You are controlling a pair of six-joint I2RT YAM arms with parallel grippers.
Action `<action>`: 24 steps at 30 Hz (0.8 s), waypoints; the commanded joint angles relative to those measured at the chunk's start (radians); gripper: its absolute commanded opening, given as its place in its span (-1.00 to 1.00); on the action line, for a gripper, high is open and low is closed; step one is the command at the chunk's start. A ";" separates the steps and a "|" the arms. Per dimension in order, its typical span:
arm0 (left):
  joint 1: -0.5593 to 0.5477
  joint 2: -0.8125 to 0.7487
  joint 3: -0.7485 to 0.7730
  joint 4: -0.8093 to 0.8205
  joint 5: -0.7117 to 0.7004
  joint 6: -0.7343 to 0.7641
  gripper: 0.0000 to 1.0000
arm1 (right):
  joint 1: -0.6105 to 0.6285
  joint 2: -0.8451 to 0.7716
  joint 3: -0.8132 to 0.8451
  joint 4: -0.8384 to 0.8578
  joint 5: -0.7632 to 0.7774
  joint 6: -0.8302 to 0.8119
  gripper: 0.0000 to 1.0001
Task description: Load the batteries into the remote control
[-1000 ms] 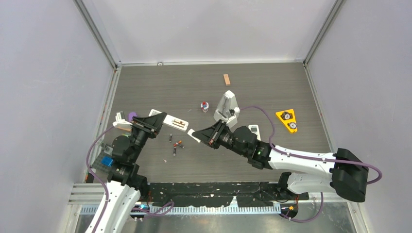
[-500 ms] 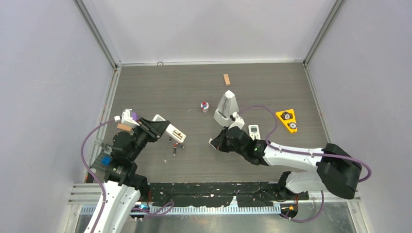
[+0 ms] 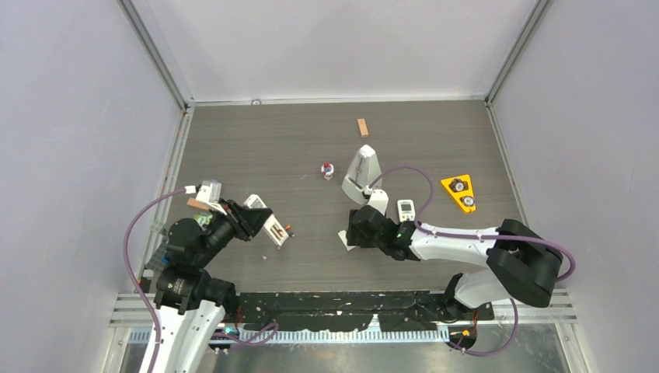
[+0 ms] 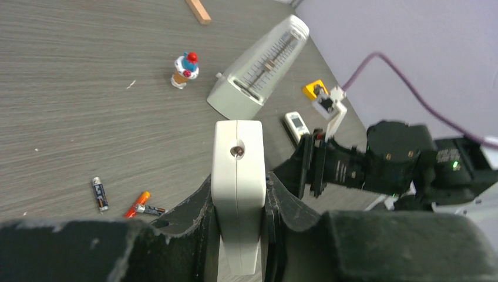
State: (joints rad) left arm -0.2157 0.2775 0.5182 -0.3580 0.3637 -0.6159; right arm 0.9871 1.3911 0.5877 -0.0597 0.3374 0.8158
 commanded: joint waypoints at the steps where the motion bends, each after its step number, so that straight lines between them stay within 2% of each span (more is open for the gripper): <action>1: 0.004 0.001 0.054 -0.005 0.163 0.120 -1.00 | 0.010 -0.106 0.068 -0.062 0.047 -0.062 0.27; 4: 0.004 0.021 0.074 -0.006 0.264 0.157 -1.00 | 0.013 -0.198 0.070 -0.021 -0.051 -0.147 0.34; 6: 0.004 0.033 0.089 0.003 0.333 0.167 -1.00 | 0.014 -0.265 0.062 0.058 -0.186 -0.211 0.38; 10: 0.004 0.041 0.107 0.052 0.459 0.143 -1.00 | 0.027 -0.373 0.028 0.258 -0.556 -0.275 0.49; 12: 0.004 0.044 0.102 0.110 0.523 0.102 -1.00 | 0.051 -0.392 0.030 0.336 -0.626 -0.278 0.60; 16: 0.004 0.051 0.085 0.241 0.632 -0.016 -1.00 | 0.134 -0.373 0.074 0.441 -0.675 -0.312 0.76; 21: 0.003 0.043 0.082 0.309 0.701 -0.085 -1.00 | 0.212 -0.271 0.182 0.413 -0.643 -0.359 0.77; 24: 0.004 0.035 0.084 0.305 0.706 -0.090 -1.00 | 0.246 -0.211 0.226 0.418 -0.641 -0.352 0.69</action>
State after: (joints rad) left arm -0.2157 0.3214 0.5842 -0.1417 0.9989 -0.6525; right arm 1.1957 1.1271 0.7261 0.2920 -0.2840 0.4992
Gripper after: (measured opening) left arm 0.257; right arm 0.871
